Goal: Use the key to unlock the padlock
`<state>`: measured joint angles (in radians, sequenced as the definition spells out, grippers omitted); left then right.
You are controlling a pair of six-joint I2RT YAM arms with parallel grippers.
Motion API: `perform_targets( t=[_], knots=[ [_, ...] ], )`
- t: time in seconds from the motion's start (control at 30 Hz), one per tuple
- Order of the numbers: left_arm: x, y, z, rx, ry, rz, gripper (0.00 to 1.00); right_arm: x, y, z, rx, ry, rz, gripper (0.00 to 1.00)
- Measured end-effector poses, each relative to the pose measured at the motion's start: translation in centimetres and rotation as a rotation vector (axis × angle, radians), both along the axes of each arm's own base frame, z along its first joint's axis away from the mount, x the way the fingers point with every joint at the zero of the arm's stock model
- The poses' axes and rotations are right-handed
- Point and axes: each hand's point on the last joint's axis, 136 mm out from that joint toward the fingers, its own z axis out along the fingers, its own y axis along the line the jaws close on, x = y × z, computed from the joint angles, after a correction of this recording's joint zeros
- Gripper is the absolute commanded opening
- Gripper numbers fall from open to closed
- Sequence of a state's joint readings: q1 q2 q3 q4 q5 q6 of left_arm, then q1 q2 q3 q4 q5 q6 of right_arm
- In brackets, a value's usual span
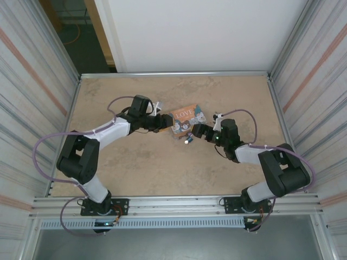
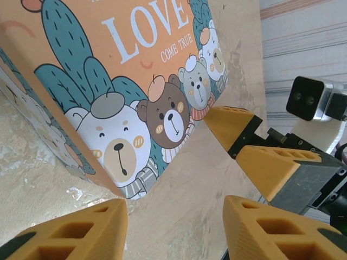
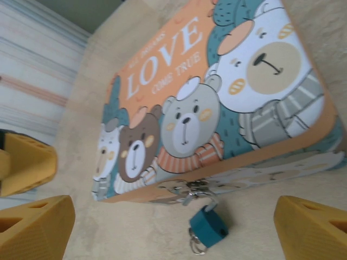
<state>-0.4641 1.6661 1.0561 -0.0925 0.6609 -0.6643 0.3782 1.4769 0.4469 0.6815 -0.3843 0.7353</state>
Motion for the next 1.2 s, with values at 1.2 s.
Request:
perform_targets(
  t=[1.2],
  knots=[
    [3.2,-5.6,-0.5,-0.017,0.013,-0.052,0.26,0.5,2.1,-3.6,0.093,0.06,0.046,0.65]
  ],
)
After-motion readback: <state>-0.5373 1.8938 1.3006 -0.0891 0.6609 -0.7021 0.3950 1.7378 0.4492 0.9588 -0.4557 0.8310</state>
